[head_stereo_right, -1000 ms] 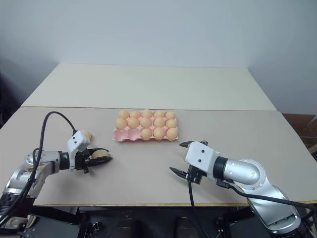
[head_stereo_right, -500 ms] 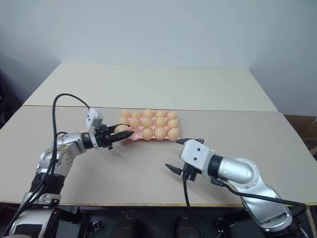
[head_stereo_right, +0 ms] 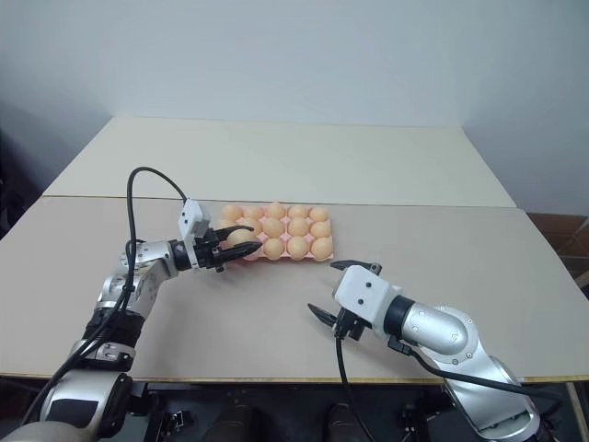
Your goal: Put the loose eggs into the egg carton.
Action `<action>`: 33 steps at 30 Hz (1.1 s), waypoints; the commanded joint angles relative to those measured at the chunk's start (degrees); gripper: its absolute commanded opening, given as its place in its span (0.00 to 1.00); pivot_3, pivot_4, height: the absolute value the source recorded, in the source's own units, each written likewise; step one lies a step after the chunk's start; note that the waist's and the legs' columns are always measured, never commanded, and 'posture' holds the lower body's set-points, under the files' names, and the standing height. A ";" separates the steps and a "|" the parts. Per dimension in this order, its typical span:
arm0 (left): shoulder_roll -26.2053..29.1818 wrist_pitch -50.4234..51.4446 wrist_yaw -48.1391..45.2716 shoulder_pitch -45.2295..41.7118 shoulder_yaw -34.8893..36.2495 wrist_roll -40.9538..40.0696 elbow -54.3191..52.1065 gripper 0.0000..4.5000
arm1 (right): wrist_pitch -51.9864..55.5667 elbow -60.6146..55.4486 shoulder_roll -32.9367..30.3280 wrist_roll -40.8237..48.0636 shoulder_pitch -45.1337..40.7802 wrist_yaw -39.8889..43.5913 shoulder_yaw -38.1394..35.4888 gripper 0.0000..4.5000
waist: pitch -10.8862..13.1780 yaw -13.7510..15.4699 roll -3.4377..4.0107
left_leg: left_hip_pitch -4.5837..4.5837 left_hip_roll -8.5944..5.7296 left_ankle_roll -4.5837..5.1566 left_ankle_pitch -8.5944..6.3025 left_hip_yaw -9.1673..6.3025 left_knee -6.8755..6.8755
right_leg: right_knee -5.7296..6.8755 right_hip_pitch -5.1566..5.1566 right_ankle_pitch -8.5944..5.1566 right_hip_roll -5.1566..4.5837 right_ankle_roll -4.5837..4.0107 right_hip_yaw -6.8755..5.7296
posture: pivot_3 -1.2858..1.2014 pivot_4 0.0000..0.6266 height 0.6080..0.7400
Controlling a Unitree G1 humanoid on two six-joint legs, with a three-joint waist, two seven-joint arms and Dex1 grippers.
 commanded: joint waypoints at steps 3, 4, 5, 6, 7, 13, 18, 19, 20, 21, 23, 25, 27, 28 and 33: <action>-0.33 -4.20 2.18 -1.65 1.32 0.84 1.19 0.99 | -0.98 -1.15 -0.49 -0.49 -1.58 0.52 -0.68 1.00 | 0.00 -0.08 0.00 | 0.00 0.00 0.00 0.00 0.00 0.00 | 0.00 0.00 0.00 0.01 0.00 0.00 | 0.52 0.24 1.00; -0.10 -4.36 2.55 -1.61 1.50 0.83 1.18 0.99 | -0.98 -1.05 -0.54 -0.49 -1.68 0.63 -0.69 1.00 | 0.00 -0.06 0.00 | 0.00 0.01 0.00 0.00 -0.01 0.00 | 0.01 0.00 0.00 0.01 0.00 0.00 | 0.52 0.24 1.00; 0.36 -4.04 2.68 -1.17 1.94 0.35 0.28 0.99 | -1.07 -0.96 -0.66 -0.55 -1.78 0.83 -0.65 1.00 | 0.00 -0.04 0.00 | 0.01 0.01 0.00 0.00 -0.02 0.00 | 0.01 0.00 0.00 0.02 0.00 -0.01 | 0.52 0.24 1.00; 1.12 -2.50 2.65 -0.24 2.67 -0.68 -1.83 0.99 | -1.07 -0.90 -0.73 -0.54 -1.85 1.01 -0.66 1.00 | 0.00 -0.06 0.00 | 0.01 0.01 0.00 0.00 -0.02 0.00 | 0.01 0.00 0.00 0.01 0.00 -0.01 | 0.52 0.24 1.00; 2.42 -0.41 1.97 1.23 3.30 -1.97 -4.93 0.99 | -0.51 -0.97 -0.84 -0.30 -1.98 1.30 -0.68 1.00 | 0.00 -0.09 0.00 | 0.00 0.01 0.00 0.00 -0.03 0.00 | 0.01 0.00 0.00 0.01 0.00 -0.02 | 0.52 0.24 1.00; 14.36 13.69 -1.74 16.30 9.26 -10.93 -29.21 0.99 | 0.15 -1.72 -1.88 0.08 -1.36 2.36 -1.43 1.00 | 0.00 -1.44 0.01 | 0.00 0.06 0.00 -0.01 -0.03 -0.09 | -0.01 -0.07 -0.02 0.02 -0.01 0.00 | 0.52 0.24 1.00; 24.10 19.54 0.41 29.56 19.83 -13.31 -41.52 0.99 | 0.59 -2.02 -2.80 0.53 -1.73 3.45 -1.75 1.00 | 0.01 -1.32 0.01 | 0.05 0.09 -0.02 0.00 -0.03 -0.13 | 0.00 -0.10 -0.15 0.00 -0.23 -0.03 | 0.52 0.24 1.00; 25.86 21.02 -0.17 32.90 23.40 -14.20 -43.16 0.99 | 0.59 -2.01 -3.17 0.99 -1.80 4.05 -1.98 1.00 | 0.01 -1.06 0.01 | 0.09 0.11 -0.03 -0.01 -0.05 -0.13 | 0.00 -0.07 -0.24 -0.01 -0.37 -0.06 | 0.52 0.24 1.00; 27.09 22.13 -0.65 35.54 26.19 -14.88 -44.42 0.99 | 0.47 -1.89 -3.56 1.31 -1.88 4.62 -2.15 1.00 | 0.01 -0.96 0.02 | 0.15 0.08 -0.03 -0.01 -0.04 -0.13 | 0.01 -0.02 -0.24 -0.06 -0.37 -0.07 | 0.52 0.24 1.00; 28.03 23.47 -0.94 38.50 29.36 -15.48 -45.67 0.99 | 0.21 -1.70 -4.04 1.53 -1.92 5.32 -2.28 1.00 | 0.01 -0.98 0.01 | 0.15 0.09 -0.08 -0.03 -0.02 -0.13 | 0.00 -0.05 -0.23 -0.08 -0.37 -0.07 | 0.52 0.24 1.00; 28.69 24.93 -0.16 43.73 34.75 -15.43 -47.52 0.99 | -0.34 -1.06 -4.60 1.95 -2.13 6.33 -2.35 1.00 | 0.01 -0.94 0.02 | 0.21 0.10 -0.18 -0.08 0.01 -0.13 | -0.02 -0.03 -0.23 -0.12 -0.38 -0.07 | 0.52 0.24 1.00; 28.70 26.85 1.81 46.96 38.06 -14.93 -48.58 0.99 | -0.52 -0.46 -4.77 2.24 -2.50 6.88 -2.09 1.00 | 0.01 -0.82 0.02 | 0.18 0.11 -0.26 -0.13 0.01 -0.13 | -0.02 -0.07 -0.24 -0.13 -0.38 -0.09 | 0.52 0.24 1.00; 28.44 28.45 3.27 49.90 40.52 -14.30 -49.63 0.99 | -0.59 -0.03 -4.48 2.48 -3.07 7.40 -1.40 1.00 | 0.01 -0.64 0.01 | 0.16 0.12 -0.26 -0.13 -0.01 -0.13 | -0.05 -0.07 -0.25 -0.11 -0.40 -0.12 | 0.52 0.24 1.00; 28.35 29.27 4.35 51.02 41.30 -13.85 -50.08 0.99 | -0.69 0.05 -4.37 2.50 -3.35 7.64 -0.97 1.00 | 0.01 -0.55 0.02 | 0.13 0.12 -0.25 -0.13 0.00 -0.14 | -0.05 -0.09 -0.25 -0.11 -0.40 -0.12 | 0.52 0.24 1.00; 27.77 32.28 9.17 52.63 42.35 -13.54 -52.11 0.99 | -0.75 -0.01 -4.20 3.02 -4.04 8.56 -0.04 1.00 | 0.01 -0.19 0.01 | 0.10 0.11 -0.27 -0.13 0.01 -0.14 | -0.06 -0.12 -0.25 -0.11 -0.40 -0.12 | 0.52 0.24 1.00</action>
